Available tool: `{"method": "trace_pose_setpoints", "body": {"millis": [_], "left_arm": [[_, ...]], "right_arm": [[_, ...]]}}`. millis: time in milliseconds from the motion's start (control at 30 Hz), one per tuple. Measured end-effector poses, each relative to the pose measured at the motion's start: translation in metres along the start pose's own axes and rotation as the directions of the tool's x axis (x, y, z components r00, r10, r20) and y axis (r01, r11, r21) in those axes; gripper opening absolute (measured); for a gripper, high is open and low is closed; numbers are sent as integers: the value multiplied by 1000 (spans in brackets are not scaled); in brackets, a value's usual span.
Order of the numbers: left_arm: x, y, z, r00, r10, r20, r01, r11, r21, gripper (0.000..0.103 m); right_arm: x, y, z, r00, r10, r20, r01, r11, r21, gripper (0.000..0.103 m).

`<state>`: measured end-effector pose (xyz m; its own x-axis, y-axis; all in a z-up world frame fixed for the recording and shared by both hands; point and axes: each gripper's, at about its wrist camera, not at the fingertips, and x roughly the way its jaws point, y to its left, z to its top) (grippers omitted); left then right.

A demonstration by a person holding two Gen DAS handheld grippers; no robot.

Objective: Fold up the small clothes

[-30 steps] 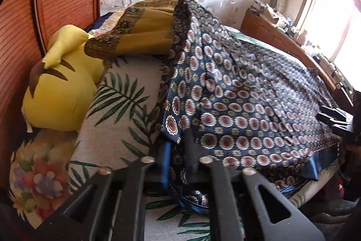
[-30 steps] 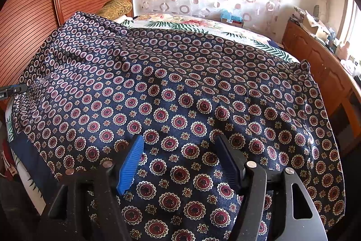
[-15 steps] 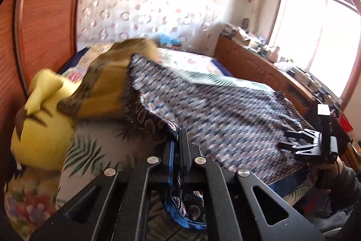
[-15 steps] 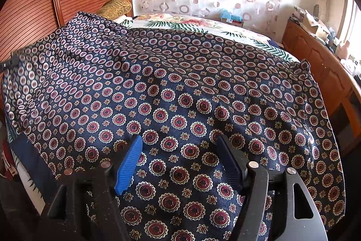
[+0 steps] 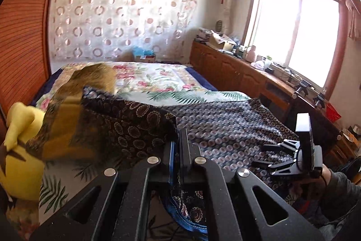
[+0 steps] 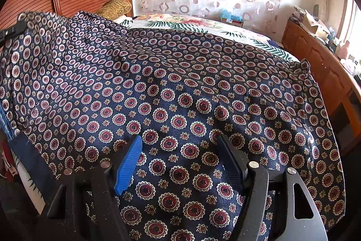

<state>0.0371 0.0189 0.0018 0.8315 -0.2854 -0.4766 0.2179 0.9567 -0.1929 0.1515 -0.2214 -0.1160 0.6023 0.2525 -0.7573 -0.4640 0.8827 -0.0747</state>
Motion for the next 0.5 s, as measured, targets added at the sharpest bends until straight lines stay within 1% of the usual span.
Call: {"method": "trace_pose_setpoints", "body": {"millis": [100, 267, 433, 500], "left_arm": [[7, -12, 10, 1000, -27, 10, 27, 999, 26, 4], [20, -33, 22, 997, -75, 10, 74, 995, 68, 4], [42, -55, 25, 991, -128, -25, 130, 986, 100, 4], [53, -65, 24, 989, -139, -50, 144, 982, 121, 4]], "right_arm": [[-2, -4, 1, 1000, 6, 3, -6, 1000, 23, 71], [-16, -18, -1, 999, -20, 30, 19, 998, 55, 71], [-30, -37, -10, 997, -59, 41, 55, 994, 91, 71], [-35, -44, -14, 997, -68, 42, 63, 992, 110, 71]]}}
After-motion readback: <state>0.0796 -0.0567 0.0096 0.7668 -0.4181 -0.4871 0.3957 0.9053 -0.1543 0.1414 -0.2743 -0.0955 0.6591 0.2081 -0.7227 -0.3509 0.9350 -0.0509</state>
